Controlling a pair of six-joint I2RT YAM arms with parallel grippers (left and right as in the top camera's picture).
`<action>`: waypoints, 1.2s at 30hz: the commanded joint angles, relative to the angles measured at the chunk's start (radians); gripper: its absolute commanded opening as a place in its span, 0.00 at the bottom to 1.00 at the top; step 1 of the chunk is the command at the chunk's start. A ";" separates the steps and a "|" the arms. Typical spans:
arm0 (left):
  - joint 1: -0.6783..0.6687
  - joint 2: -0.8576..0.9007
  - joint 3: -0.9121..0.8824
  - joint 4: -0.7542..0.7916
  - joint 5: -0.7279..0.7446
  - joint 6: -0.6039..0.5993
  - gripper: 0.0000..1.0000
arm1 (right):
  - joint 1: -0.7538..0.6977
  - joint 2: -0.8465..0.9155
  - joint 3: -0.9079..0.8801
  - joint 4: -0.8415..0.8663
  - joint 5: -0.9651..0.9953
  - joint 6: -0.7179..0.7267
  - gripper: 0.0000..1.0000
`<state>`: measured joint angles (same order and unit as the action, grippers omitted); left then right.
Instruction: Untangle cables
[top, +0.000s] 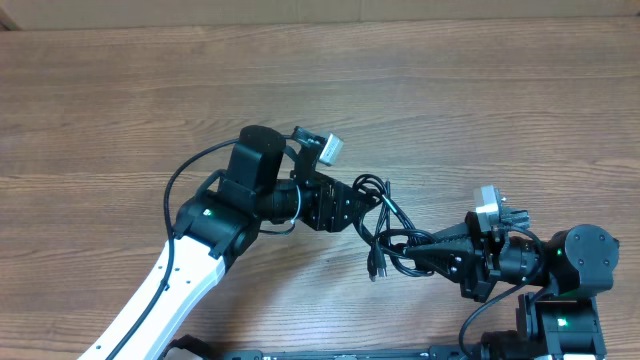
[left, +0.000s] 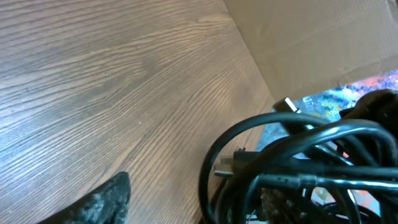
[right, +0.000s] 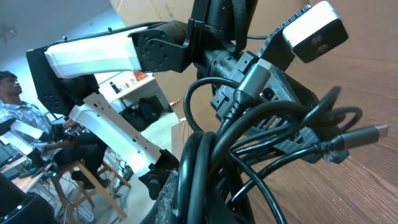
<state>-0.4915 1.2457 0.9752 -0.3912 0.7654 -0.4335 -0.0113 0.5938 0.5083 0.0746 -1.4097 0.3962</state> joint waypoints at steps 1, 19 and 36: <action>-0.007 0.023 0.001 0.021 0.047 0.016 0.39 | 0.005 -0.008 0.020 0.012 -0.006 0.000 0.04; 0.103 0.024 0.001 0.051 -0.066 -0.258 0.04 | 0.005 -0.008 0.020 0.103 -0.159 0.000 0.04; 0.231 -0.130 0.001 0.167 -0.006 -0.314 0.04 | 0.005 -0.008 0.020 0.084 0.002 0.072 0.04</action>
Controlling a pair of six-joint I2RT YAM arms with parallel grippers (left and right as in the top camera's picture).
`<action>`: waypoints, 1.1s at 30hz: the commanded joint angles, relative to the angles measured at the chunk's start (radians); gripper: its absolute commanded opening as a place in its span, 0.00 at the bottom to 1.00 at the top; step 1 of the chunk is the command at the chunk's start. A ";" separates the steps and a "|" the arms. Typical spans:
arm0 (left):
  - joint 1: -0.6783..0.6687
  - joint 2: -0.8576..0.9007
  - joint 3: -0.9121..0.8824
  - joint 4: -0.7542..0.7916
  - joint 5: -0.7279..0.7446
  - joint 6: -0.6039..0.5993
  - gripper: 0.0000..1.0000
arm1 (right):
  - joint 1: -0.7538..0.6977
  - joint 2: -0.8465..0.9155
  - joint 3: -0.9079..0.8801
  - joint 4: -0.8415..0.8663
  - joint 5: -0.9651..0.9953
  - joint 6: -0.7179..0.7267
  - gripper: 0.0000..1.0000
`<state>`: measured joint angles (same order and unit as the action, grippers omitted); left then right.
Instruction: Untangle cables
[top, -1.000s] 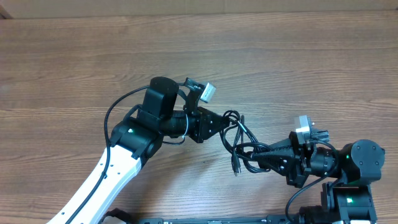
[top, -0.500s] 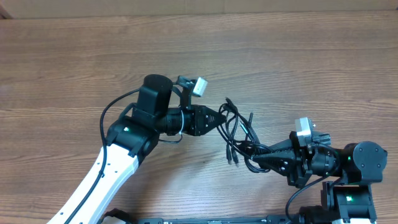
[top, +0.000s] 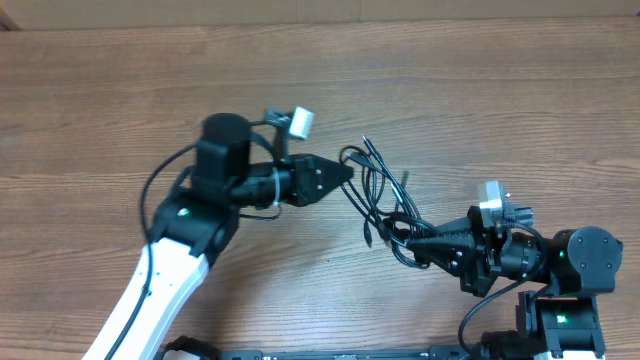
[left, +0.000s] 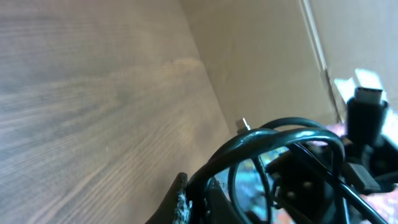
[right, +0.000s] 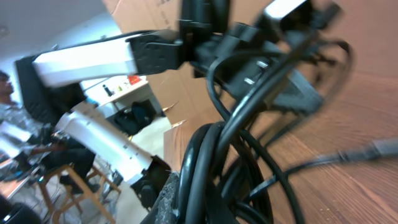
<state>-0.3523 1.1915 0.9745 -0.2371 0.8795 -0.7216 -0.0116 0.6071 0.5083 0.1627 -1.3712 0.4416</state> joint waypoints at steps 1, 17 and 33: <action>0.105 -0.114 0.002 0.008 -0.120 -0.011 0.04 | 0.005 -0.021 0.020 -0.031 -0.003 0.026 0.04; 0.072 -0.257 0.002 -0.053 -0.076 0.140 0.04 | 0.005 -0.021 0.019 -0.072 -0.012 0.026 0.84; -0.312 -0.058 0.002 0.114 -0.284 0.138 0.04 | 0.005 -0.021 0.019 -0.007 -0.076 0.060 0.85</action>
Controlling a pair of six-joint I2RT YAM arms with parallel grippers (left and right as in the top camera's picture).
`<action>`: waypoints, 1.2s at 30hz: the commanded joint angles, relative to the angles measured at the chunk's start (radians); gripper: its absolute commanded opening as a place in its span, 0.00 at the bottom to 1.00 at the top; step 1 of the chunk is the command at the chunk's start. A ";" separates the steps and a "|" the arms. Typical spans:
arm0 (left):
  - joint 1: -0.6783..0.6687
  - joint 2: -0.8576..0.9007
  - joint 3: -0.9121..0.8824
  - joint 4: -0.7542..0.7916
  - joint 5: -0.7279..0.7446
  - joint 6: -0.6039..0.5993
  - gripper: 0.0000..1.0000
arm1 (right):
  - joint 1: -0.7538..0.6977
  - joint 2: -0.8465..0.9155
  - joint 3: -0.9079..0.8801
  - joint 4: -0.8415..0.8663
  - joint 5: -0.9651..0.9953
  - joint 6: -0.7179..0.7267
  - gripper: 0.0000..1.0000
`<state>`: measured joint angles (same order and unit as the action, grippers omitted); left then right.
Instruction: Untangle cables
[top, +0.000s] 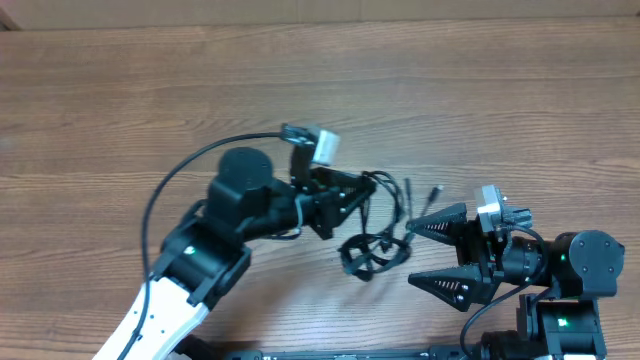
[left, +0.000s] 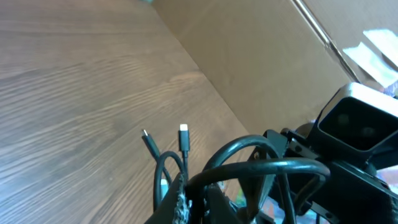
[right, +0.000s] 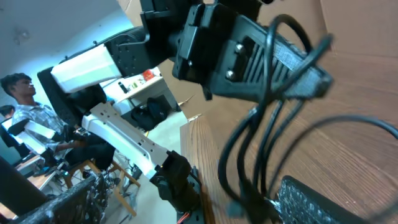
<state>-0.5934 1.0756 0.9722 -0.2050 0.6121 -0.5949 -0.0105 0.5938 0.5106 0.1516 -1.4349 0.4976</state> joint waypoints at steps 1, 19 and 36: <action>-0.093 0.078 0.004 0.110 -0.017 0.011 0.04 | 0.004 -0.008 0.017 0.004 -0.021 0.003 0.85; -0.156 0.210 0.004 0.039 -0.204 -0.006 0.04 | 0.004 -0.008 0.017 0.004 -0.015 0.003 0.04; -0.153 0.168 0.004 -0.005 -0.113 0.095 0.04 | 0.004 -0.008 0.017 -0.011 0.029 0.003 0.60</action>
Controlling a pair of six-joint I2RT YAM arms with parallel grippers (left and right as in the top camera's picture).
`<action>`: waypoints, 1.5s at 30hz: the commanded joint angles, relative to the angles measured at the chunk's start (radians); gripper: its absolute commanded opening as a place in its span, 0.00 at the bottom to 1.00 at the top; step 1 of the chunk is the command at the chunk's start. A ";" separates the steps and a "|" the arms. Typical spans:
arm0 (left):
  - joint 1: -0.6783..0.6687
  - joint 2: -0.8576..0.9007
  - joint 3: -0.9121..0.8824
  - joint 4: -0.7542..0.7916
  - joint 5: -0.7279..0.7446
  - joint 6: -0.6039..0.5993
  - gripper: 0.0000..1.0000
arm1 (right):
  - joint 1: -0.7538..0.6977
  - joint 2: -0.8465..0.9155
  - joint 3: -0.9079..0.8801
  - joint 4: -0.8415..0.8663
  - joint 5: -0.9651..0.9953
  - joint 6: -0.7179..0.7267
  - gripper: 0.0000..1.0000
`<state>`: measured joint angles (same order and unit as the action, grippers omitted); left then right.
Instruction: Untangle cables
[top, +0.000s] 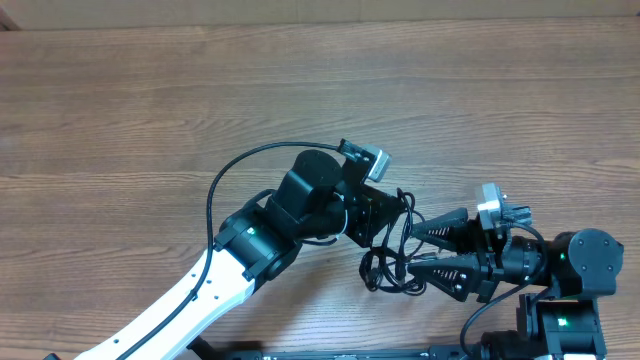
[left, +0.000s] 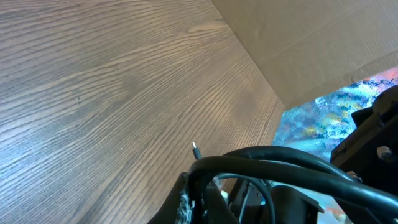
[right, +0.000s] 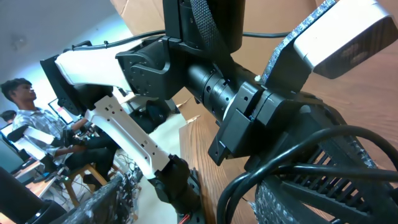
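Note:
A tangle of black cables (top: 386, 272) hangs between the two arms just above the wooden table (top: 120, 110). My left gripper (top: 388, 222) is shut on one thick strand of it; in the left wrist view that strand (left: 280, 158) arcs out from the closed left gripper (left: 198, 198). My right gripper (top: 416, 250) faces it from the right, open, with one finger (top: 446, 222) above the bundle and the other below. In the right wrist view, cable loops (right: 311, 146) lie against the textured right-hand finger (right: 323, 196) of the right gripper (right: 205, 199).
A cardboard wall (top: 320, 12) runs along the table's far edge. The left arm's own wiring loop (top: 225, 180) sticks out beside its wrist. One loose plug end (left: 194, 148) points up over the table.
My left gripper has moved right with the bundle, from mid-table to right in front of the right gripper. The right jaws have narrowed but stay open, now flanking the cables.
First my right gripper was shut on the bundle with the left gripper open around it. Then the left gripper, shut on a strand, was further left, the tangle stretched. Later the right gripper stood wide open and the left held the bundle alone, now carried between the right fingers.

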<state>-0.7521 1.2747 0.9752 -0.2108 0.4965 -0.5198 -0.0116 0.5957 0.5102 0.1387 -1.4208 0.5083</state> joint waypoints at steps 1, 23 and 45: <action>0.006 -0.039 0.001 0.001 0.008 0.025 0.04 | 0.005 -0.010 0.018 0.002 0.015 -0.007 0.60; 0.008 -0.068 0.001 0.014 0.146 0.131 0.04 | 0.005 -0.009 0.017 -0.021 0.040 -0.008 0.52; 0.108 -0.185 0.001 -0.207 0.029 0.099 0.04 | 0.005 -0.009 0.017 -0.490 0.549 -0.335 0.58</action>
<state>-0.6453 1.1122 0.9714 -0.4267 0.4931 -0.4114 -0.0113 0.5930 0.5144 -0.3450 -0.9596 0.2375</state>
